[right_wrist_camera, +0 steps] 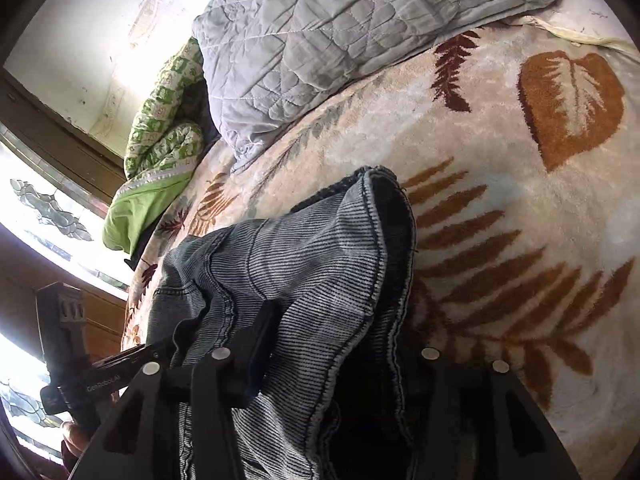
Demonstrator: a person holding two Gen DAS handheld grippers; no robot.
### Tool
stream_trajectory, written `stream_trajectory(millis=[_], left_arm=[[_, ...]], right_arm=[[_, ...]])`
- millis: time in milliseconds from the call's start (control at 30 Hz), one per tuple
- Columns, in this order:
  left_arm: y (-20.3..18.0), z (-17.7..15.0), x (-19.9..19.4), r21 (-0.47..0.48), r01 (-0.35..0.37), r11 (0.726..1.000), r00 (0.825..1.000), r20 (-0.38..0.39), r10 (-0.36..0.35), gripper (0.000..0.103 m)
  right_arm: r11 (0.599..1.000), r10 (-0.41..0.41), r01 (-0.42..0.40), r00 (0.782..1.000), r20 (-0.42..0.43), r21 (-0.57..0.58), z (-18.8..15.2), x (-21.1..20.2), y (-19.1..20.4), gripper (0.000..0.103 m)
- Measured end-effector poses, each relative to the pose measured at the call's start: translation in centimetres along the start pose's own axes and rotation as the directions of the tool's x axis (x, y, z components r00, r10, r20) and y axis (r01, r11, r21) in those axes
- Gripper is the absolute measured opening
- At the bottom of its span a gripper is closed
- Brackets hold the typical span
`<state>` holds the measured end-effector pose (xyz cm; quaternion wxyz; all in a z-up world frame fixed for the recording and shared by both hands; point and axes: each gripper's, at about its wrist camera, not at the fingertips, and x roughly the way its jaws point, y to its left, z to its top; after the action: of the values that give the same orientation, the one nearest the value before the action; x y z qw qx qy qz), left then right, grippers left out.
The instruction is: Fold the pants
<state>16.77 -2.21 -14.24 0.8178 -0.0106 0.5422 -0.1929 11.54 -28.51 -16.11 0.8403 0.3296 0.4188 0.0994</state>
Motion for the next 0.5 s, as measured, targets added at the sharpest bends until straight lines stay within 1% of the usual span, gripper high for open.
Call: stream_trajectory(millis=[33, 67, 100, 133, 167, 200, 300, 400, 500], left_arm=[[-0.1, 0.0, 0.0, 0.008, -0.026, 1.000, 1.000, 0.007, 0.026, 0.055], [-0.1, 0.0, 0.0, 0.017, -0.051, 0.999, 0.999, 0.015, 0.050, 0.062], [-0.2, 0.0, 0.0, 0.022, -0.077, 0.997, 0.997, 0.020, 0.077, 0.071], [-0.2, 0.0, 0.1, 0.023, -0.107, 0.994, 0.994, 0.024, 0.106, 0.075], [-0.1, -0.1, 0.2, 0.023, -0.132, 0.991, 0.991, 0.031, 0.132, 0.082], [-0.1, -0.1, 0.2, 0.026, -0.146, 0.989, 0.989, 0.035, 0.145, 0.084], [-0.2, -0.1, 0.2, 0.040, -0.171, 0.984, 0.984, 0.048, 0.169, 0.086], [-0.4, -0.1, 0.2, 0.061, -0.213, 0.975, 0.976, 0.067, 0.209, 0.091], [-0.6, -0.1, 0.3, 0.076, -0.245, 0.967, 0.967, 0.084, 0.239, 0.094]], right_arm=[[1.000, -0.003, 0.003, 1.000, 0.000, 0.000, 0.0, -0.1, 0.1, 0.052], [1.000, -0.006, 0.006, 1.000, 0.001, -0.001, 0.0, -0.1, 0.2, 0.054], [1.000, -0.013, 0.013, 1.000, 0.004, -0.005, 0.0, -0.2, 0.3, 0.054], [1.000, -0.020, 0.021, 1.000, 0.006, -0.013, 0.0, -0.3, 0.5, 0.054], [0.999, -0.028, 0.029, 1.000, 0.009, -0.021, 0.0, -0.4, 0.6, 0.054], [0.999, -0.038, 0.038, 0.999, 0.011, -0.028, 0.0, -0.4, 0.8, 0.056], [0.997, -0.061, 0.062, 0.998, 0.017, -0.042, 0.0, -0.6, 1.0, 0.059], [0.995, -0.079, 0.080, 0.997, 0.022, -0.051, 0.1, -0.7, 1.1, 0.062], [0.991, -0.109, 0.111, 0.993, 0.035, -0.080, 0.1, -0.8, 1.5, 0.064]])
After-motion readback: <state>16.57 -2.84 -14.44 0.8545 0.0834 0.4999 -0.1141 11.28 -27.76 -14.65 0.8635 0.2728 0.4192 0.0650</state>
